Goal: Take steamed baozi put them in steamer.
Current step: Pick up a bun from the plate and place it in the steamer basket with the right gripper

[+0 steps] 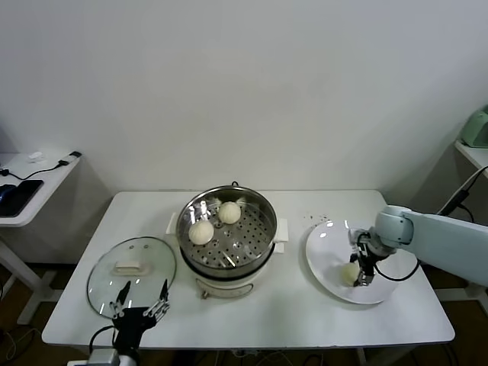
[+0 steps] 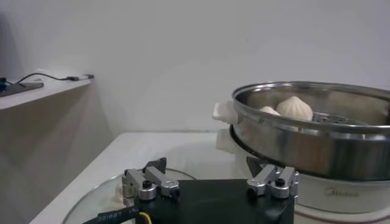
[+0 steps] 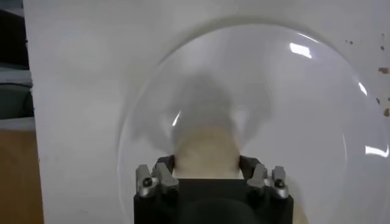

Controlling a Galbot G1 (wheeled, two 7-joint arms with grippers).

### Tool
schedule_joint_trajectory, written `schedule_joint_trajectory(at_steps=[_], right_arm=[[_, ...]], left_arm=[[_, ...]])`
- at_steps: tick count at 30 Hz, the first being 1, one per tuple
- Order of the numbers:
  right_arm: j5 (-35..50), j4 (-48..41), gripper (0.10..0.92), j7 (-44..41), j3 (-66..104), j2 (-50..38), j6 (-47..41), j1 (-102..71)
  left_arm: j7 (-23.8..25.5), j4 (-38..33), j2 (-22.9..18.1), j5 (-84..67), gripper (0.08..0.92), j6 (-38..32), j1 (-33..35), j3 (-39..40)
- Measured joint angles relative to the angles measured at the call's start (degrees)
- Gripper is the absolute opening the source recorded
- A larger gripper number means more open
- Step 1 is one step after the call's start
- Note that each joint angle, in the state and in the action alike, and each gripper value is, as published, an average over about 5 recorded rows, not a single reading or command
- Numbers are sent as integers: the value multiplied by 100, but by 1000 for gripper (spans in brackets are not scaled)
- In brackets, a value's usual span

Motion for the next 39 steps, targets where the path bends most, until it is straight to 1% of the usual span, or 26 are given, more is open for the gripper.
schedule_joint_trajectory(at_steps=[5,11,18,24,32,39], right_arm=[[80,78,654,-167,-174,4,132,416],[365,145,653,-499,-635,280,455,1510],[724,271,653,-831,-900,1047,1029,2852],[839,425,653,-992,-873,1928,1718,3459],[444,509,653,-1115,-798,3037,2992,3503],[-153,458,653,-1046,-750,3686,3962,3117]], left_arm=[[0,-48,-5,2,823,3,10,13],[0,-98,13,9,823,5,33,19],[0,-116,36,13,823,-6,50,18],[-4,-155,34,-7,823,-9,64,-15],[-33,-125,37,-40,823,-52,82,-47],[-46,-104,17,-45,823,-69,90,-45]])
